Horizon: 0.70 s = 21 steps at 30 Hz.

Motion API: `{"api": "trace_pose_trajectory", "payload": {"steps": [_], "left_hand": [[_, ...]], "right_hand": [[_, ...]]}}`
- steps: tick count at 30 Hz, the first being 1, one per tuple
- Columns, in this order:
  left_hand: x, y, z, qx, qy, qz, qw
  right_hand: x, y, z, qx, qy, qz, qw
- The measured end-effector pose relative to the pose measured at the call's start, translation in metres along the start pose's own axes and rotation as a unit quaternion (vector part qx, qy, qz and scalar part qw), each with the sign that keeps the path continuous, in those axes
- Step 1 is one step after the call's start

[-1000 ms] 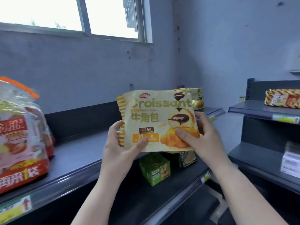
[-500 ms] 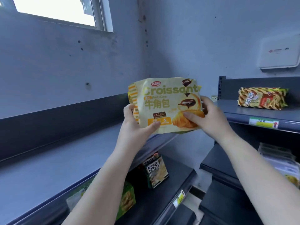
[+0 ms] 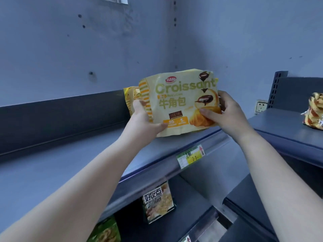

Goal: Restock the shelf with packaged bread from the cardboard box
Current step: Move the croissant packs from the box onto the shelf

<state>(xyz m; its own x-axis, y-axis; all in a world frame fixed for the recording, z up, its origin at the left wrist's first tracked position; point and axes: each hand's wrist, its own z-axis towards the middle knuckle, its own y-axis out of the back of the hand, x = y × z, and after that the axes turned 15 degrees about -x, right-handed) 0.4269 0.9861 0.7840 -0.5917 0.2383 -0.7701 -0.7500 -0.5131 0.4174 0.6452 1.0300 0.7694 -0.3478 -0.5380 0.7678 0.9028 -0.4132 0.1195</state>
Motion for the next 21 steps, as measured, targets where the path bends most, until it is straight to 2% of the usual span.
{"api": "trace_pose_trajectory", "payload": {"steps": [3,5,9,11,13,17,19,21], "left_hand": [[0.009,-0.022,0.006,-0.020,0.025,0.041,0.999],[0.016,-0.035,0.006,-0.017,0.037,0.075,0.996],[0.017,-0.049,0.003,-0.026,0.047,0.131,0.990],[0.012,-0.049,-0.001,-0.039,0.052,0.151,0.986],[0.007,-0.045,-0.005,-0.055,0.049,0.172,0.982],[-0.004,-0.020,-0.022,-0.106,-0.004,0.284,0.953],[-0.007,0.004,-0.034,-0.148,-0.054,0.358,0.920],[-0.006,0.037,-0.048,-0.196,-0.114,0.426,0.876]], "right_hand": [[-0.030,-0.003,0.023,0.054,0.005,0.001,0.999],[-0.048,-0.007,0.033,0.097,0.013,-0.038,0.995],[-0.070,-0.013,0.043,0.173,-0.010,-0.066,0.983],[-0.072,-0.011,0.045,0.154,-0.005,-0.083,0.985],[-0.069,-0.010,0.042,0.088,0.010,-0.084,0.993],[-0.044,-0.014,0.027,-0.060,0.150,-0.071,0.984],[-0.016,-0.027,0.012,-0.061,0.219,-0.050,0.972],[0.019,-0.049,-0.013,-0.025,0.280,-0.015,0.959]]}}
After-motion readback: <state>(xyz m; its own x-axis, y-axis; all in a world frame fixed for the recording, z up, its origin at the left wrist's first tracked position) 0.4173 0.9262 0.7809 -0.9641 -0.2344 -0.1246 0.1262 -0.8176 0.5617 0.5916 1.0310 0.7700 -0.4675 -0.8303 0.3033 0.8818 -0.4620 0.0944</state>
